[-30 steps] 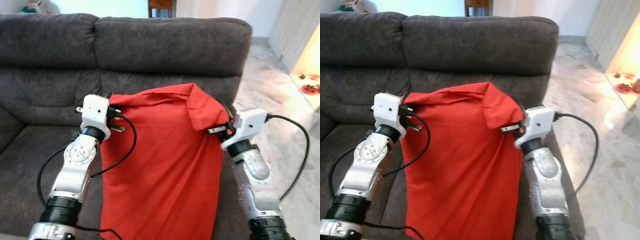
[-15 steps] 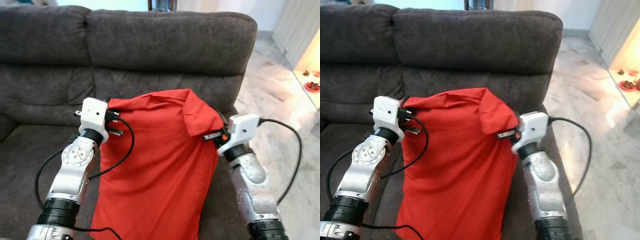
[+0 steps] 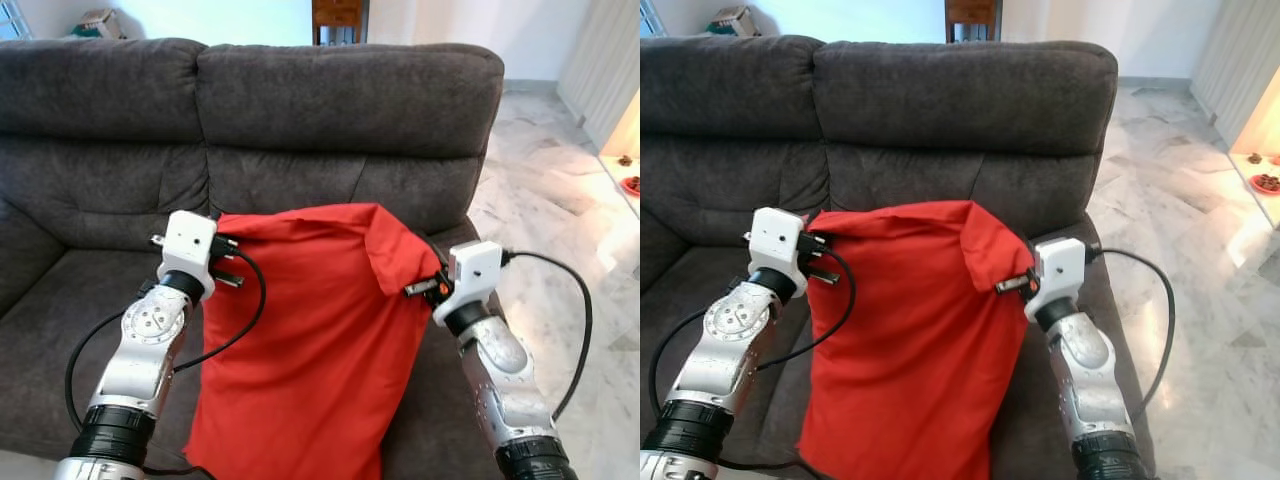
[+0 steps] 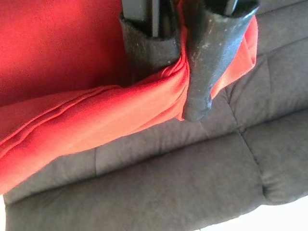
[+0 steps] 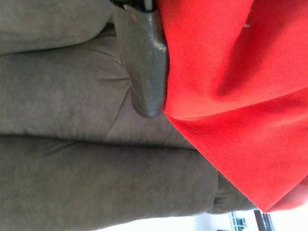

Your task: Move the pillow to the sofa from floor

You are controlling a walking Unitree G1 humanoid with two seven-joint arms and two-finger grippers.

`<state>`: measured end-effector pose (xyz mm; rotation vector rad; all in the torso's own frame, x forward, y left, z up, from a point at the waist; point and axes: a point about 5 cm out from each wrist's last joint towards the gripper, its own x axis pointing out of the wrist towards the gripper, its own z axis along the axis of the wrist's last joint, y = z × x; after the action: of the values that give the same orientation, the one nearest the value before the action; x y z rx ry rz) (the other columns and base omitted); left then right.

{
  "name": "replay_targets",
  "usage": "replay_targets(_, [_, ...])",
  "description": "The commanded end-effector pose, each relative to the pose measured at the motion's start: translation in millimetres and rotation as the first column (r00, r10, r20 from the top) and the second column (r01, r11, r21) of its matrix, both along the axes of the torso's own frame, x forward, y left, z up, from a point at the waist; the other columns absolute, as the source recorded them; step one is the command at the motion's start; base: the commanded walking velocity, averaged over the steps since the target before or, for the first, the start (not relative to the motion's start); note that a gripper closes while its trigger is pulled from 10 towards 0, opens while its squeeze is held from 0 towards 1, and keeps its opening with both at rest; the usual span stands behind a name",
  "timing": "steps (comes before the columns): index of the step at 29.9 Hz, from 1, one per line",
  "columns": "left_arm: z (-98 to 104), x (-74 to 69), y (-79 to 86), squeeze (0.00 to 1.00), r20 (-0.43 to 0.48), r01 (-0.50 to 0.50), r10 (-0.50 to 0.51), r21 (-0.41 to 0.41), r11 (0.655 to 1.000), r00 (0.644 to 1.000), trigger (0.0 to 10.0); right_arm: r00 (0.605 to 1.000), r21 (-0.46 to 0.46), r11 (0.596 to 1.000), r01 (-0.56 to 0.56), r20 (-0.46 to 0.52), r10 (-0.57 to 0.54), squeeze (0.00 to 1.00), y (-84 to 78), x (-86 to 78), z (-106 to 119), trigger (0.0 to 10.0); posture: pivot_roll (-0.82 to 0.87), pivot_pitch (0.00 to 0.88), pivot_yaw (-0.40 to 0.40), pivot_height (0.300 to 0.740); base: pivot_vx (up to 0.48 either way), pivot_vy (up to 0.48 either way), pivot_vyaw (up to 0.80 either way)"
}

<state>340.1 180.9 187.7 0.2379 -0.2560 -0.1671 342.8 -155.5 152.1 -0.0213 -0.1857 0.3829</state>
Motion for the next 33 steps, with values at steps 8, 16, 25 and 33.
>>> replay_targets(8, [3.3, -0.3, 13.3, 0.83, 0.029, -0.065, 0.064, 0.030, 0.997, 0.998, 10.0, 1.000, 0.007, 1.000, -0.007, -0.005, 0.007, 0.84, 0.5, 2.2, -5.2, 10.0, 0.02, 0.116, 0.048, 0.740, 0.000, 0.000, 0.00])
replay_targets(16, [2.1, -0.3, 15.1, 1.00, 0.032, -0.083, 0.082, 0.038, 0.996, 0.996, 10.0, 1.000, -0.009, 1.000, -0.016, -0.010, 0.016, 0.89, -0.2, 2.2, -8.2, 10.0, 0.02, 0.113, 0.047, 0.740, 0.000, 0.000, 0.00])
replay_targets(25, [-6.5, -1.2, 19.2, 1.00, 0.006, -0.103, 0.103, 0.043, 0.994, 0.995, 10.0, 0.997, -0.024, 0.997, 0.079, -0.019, -0.080, 0.31, -14.7, 4.0, -12.2, 10.0, 0.02, 0.108, 0.045, 0.740, 0.000, 0.000, 0.00])
replay_targets(33, [-112.3, -32.7, 41.6, 0.00, -0.366, -0.165, 0.168, 0.040, 0.985, 0.915, 10.0, 0.835, -0.045, 0.882, 0.469, -0.303, -0.459, 0.00, -83.4, -33.1, -90.2, 10.0, 0.03, 0.058, 0.055, 0.740, 0.000, 0.000, 0.00])
